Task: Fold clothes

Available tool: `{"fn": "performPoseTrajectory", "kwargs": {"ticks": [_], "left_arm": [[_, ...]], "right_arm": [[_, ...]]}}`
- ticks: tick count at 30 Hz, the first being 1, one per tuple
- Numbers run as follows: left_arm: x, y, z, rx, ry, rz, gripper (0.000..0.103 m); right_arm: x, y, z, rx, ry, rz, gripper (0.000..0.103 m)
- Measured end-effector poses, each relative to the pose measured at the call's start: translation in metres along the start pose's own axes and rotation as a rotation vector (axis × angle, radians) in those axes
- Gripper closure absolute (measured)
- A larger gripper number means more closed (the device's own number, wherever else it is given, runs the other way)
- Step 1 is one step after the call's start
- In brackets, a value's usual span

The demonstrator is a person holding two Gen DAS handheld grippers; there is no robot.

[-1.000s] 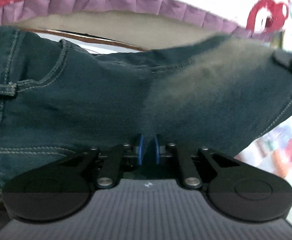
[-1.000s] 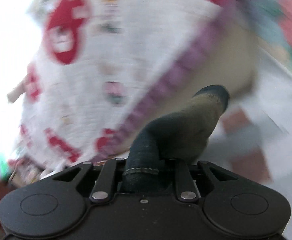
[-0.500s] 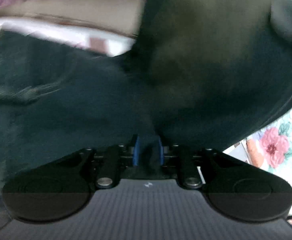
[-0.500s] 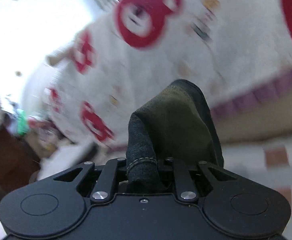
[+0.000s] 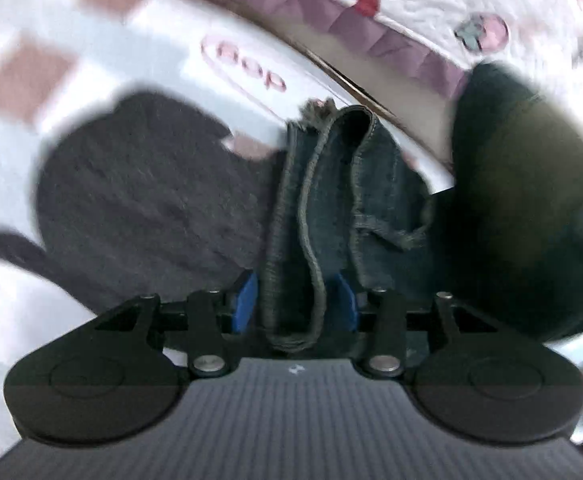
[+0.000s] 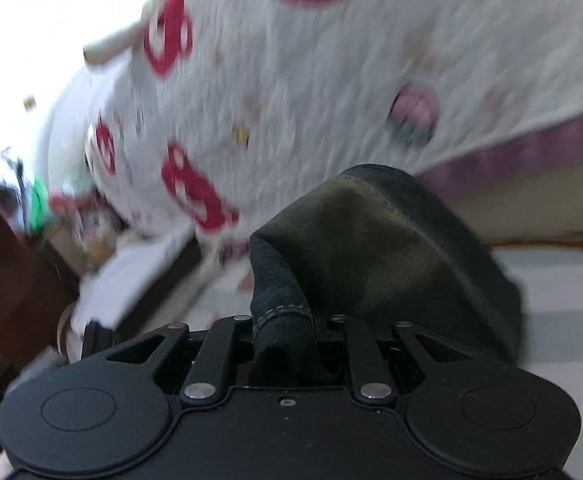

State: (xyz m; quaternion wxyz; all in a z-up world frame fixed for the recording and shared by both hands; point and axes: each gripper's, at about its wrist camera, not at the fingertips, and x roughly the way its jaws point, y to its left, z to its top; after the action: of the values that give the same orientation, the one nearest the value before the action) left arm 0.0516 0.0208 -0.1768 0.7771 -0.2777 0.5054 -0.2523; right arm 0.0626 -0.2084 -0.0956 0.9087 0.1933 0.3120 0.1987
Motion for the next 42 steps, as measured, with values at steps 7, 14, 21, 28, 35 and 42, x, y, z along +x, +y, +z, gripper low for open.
{"fn": "performPoseTrajectory", "kwargs": {"ticks": [7, 14, 21, 28, 35, 42], "left_arm": [[0.015, 0.014, 0.003, -0.090, 0.038, -0.091, 0.061], [0.006, 0.019, 0.009, -0.114, -0.001, -0.142, 0.061], [0.005, 0.012, 0.011, -0.069, -0.005, -0.134, 0.059], [-0.014, 0.022, 0.016, -0.094, -0.087, -0.111, 0.057], [-0.030, 0.015, 0.014, -0.056, -0.145, -0.148, 0.057], [-0.034, -0.027, 0.004, 0.126, -0.107, -0.249, 0.046]], "right_arm": [[0.086, 0.032, -0.055, -0.119, 0.177, -0.121, 0.083], [0.078, 0.036, -0.054, -0.156, 0.178, -0.121, 0.082], [0.088, 0.049, -0.060, -0.222, 0.213, -0.123, 0.080], [0.083, 0.070, -0.072, -0.254, 0.244, -0.033, 0.057], [0.040, 0.065, -0.059, -0.126, 0.180, 0.176, 0.061], [-0.022, 0.014, -0.058, -0.198, 0.143, -0.142, 0.060]]}}
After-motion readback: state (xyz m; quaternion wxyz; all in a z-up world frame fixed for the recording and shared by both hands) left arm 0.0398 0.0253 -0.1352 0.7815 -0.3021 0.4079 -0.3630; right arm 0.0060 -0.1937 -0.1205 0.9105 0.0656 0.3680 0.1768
